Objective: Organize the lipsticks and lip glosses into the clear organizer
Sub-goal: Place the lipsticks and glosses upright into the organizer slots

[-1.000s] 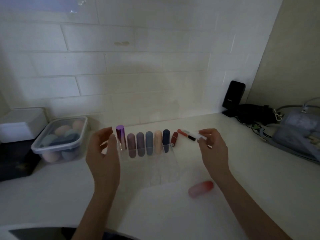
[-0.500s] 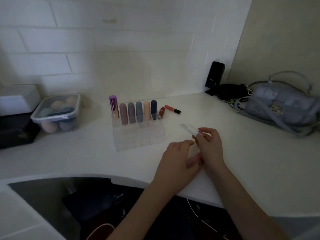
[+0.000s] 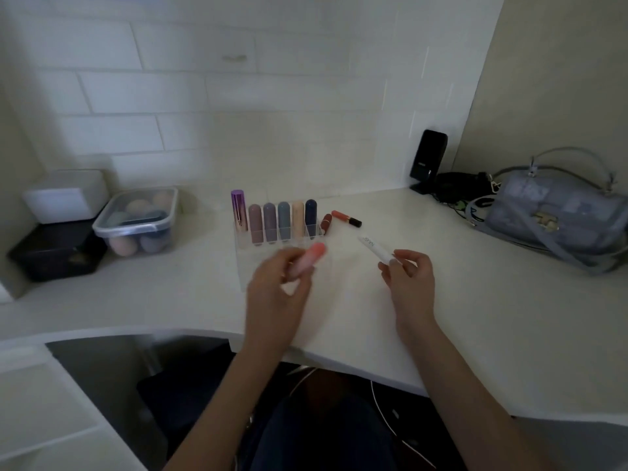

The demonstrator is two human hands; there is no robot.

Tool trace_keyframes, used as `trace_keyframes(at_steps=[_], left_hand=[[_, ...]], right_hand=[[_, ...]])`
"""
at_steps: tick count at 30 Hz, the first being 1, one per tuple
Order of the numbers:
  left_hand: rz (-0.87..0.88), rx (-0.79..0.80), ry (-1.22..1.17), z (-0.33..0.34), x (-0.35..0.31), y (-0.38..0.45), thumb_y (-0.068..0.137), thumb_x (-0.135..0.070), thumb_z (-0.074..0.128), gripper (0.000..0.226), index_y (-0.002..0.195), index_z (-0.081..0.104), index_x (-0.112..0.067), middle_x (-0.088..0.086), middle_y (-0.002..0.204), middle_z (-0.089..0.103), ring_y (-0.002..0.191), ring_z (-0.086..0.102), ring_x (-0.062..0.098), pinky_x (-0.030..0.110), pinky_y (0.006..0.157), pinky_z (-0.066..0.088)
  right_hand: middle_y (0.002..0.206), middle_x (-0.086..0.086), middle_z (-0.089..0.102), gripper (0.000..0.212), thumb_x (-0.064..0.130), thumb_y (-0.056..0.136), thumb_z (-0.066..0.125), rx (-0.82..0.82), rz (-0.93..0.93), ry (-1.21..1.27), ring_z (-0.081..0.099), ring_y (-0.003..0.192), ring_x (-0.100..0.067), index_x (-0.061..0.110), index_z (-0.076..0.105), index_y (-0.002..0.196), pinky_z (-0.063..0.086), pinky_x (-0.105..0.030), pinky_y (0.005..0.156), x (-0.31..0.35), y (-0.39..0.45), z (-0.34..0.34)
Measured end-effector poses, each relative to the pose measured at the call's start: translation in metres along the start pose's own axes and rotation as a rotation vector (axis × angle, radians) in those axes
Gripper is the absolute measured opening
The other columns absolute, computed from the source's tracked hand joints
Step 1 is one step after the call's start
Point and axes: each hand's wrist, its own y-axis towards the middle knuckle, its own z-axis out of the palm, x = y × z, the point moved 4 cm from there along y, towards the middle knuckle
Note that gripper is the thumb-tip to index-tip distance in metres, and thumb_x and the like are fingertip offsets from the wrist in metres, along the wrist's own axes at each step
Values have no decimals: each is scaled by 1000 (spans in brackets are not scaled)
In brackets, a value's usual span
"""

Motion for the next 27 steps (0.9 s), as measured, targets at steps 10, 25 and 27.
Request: trace_keyframes(at_steps=[10, 25, 27], left_hand=[[-418, -243, 62, -82, 116, 68, 77, -54, 67, 39, 83, 60, -16, -10, 74, 61, 66, 55, -2, 13, 57, 36], [-365, 451, 6, -10, 160, 139, 78, -5, 63, 32, 55, 61, -27, -16, 49, 60, 47, 53, -17, -2, 47, 38], [-371, 464, -26, -13, 161, 138, 77, -3, 62, 36, 53, 64, -29, -23, 49, 62, 48, 54, -15, -1, 47, 38]], right_hand=[[88, 5, 61, 7, 12, 95, 51, -37, -113, 19, 66, 79, -9, 16, 50, 100, 51, -18, 68, 24, 40, 70], [94, -3, 61, 7, 8, 94, 48, 10, -87, 14, 69, 64, 1, 13, 49, 98, 53, -11, 59, 5, 100, 118], [96, -7, 63, 8, 8, 93, 49, 35, -68, 22, 69, 70, -6, 16, 50, 95, 57, -21, 68, 6, 103, 125]])
